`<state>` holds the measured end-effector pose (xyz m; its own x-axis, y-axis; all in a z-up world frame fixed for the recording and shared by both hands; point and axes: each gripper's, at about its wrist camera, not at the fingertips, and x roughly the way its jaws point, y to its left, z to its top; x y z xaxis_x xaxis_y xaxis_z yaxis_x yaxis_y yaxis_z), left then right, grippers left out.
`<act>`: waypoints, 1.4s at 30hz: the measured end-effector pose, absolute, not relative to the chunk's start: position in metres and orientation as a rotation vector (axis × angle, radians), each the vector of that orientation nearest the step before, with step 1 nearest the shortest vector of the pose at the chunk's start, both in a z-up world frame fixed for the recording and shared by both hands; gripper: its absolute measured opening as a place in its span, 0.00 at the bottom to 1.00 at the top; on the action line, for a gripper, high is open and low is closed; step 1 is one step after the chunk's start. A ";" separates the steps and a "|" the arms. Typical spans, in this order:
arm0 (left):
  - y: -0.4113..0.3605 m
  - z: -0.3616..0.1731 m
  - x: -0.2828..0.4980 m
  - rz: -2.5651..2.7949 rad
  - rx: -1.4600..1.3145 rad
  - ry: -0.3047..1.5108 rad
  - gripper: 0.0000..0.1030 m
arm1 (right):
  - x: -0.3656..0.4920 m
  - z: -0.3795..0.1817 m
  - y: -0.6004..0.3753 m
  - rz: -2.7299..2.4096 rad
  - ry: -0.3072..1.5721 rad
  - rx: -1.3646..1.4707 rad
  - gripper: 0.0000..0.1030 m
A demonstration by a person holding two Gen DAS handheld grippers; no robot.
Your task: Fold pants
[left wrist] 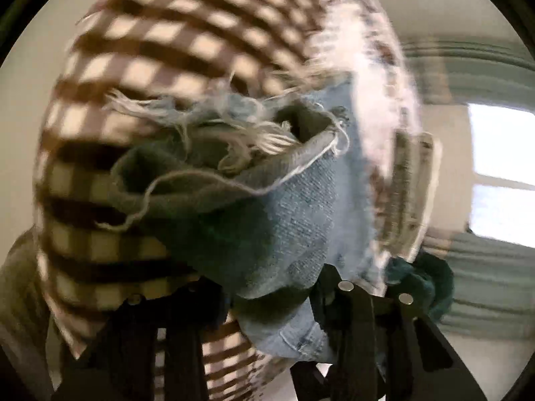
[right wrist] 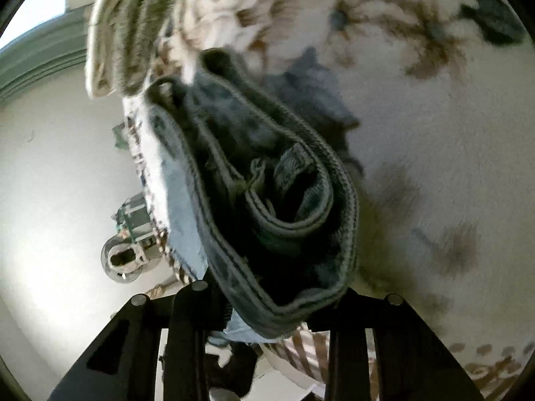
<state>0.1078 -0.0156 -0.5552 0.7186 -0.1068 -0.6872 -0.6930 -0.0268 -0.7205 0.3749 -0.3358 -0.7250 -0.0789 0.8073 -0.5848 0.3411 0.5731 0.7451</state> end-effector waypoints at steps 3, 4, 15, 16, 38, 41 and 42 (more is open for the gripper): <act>-0.011 -0.581 0.110 0.517 -1.566 0.733 0.44 | 0.378 -0.733 -0.334 0.506 1.718 0.930 0.44; -0.009 -0.590 0.108 0.506 -1.603 0.719 0.45 | 0.377 -0.739 -0.335 0.500 1.732 0.951 0.45; -0.001 -0.582 0.131 0.562 -1.575 0.718 0.51 | 0.387 -0.738 -0.310 0.506 1.669 0.959 0.46; -0.002 -0.577 0.130 0.567 -1.548 0.715 0.36 | 0.387 -0.736 -0.309 0.481 1.657 0.944 0.37; 0.043 -0.310 0.327 0.125 -1.220 0.687 0.18 | 0.503 -0.471 -0.308 0.450 1.276 1.027 0.17; 0.060 -0.278 0.403 0.003 -1.198 0.665 0.18 | 0.561 -0.418 -0.300 0.427 1.142 1.032 0.17; 0.066 -0.268 0.432 -0.041 -1.187 0.662 0.18 | 0.578 -0.406 -0.297 0.418 1.105 1.032 0.17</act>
